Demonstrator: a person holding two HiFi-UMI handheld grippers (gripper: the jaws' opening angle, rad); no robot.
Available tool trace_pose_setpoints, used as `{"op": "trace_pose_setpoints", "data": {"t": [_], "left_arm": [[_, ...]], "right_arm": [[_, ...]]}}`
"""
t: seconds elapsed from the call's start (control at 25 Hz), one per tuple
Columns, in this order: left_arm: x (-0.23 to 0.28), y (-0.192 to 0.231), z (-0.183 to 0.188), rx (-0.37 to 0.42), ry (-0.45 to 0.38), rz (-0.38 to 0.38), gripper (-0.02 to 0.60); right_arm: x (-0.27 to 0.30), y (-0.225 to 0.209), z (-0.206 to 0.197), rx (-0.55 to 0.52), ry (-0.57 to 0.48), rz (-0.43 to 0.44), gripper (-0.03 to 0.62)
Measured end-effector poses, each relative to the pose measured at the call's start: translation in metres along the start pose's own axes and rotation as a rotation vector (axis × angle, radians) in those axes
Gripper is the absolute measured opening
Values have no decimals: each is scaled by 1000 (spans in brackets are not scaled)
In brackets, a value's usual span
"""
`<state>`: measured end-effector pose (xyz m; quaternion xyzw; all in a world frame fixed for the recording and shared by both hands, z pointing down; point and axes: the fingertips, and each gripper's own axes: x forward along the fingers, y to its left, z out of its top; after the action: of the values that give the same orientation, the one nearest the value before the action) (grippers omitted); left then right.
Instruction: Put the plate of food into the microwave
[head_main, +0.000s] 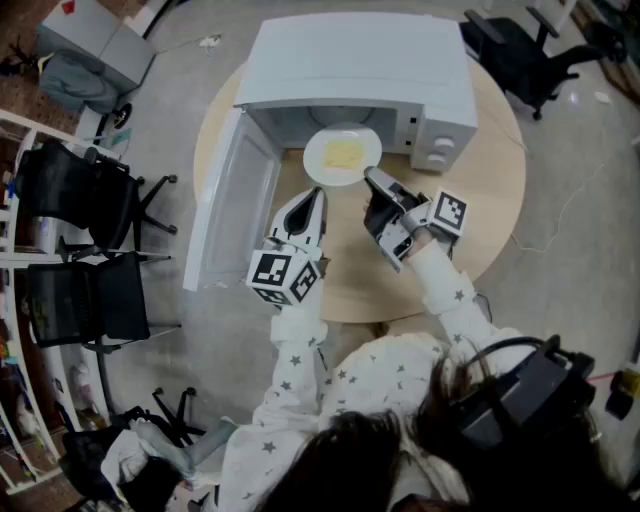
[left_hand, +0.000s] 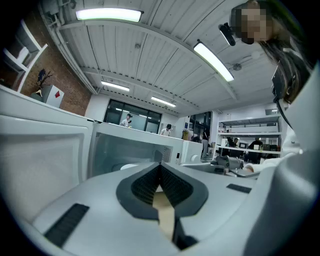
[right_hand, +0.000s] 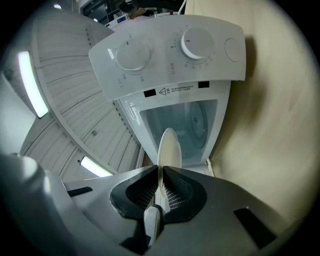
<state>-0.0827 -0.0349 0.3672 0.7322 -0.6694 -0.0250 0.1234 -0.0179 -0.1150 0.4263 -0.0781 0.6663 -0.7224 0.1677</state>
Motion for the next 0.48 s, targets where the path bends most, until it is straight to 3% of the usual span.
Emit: {"op": "trace_pose_setpoints", "data": {"t": [0.24,0.36,0.48], "left_arm": [[39,45,2,1,9,-36,-5],[71,86,3,-13,38,-91,-5],[98,97,7,-19,58,-158,-5]], "right_arm": [[63,-19,17,-13,-84,-34,25],[108,-35,30,-25,-127,-74,25],[128,-35,45,-44,-170,-84,25]]}}
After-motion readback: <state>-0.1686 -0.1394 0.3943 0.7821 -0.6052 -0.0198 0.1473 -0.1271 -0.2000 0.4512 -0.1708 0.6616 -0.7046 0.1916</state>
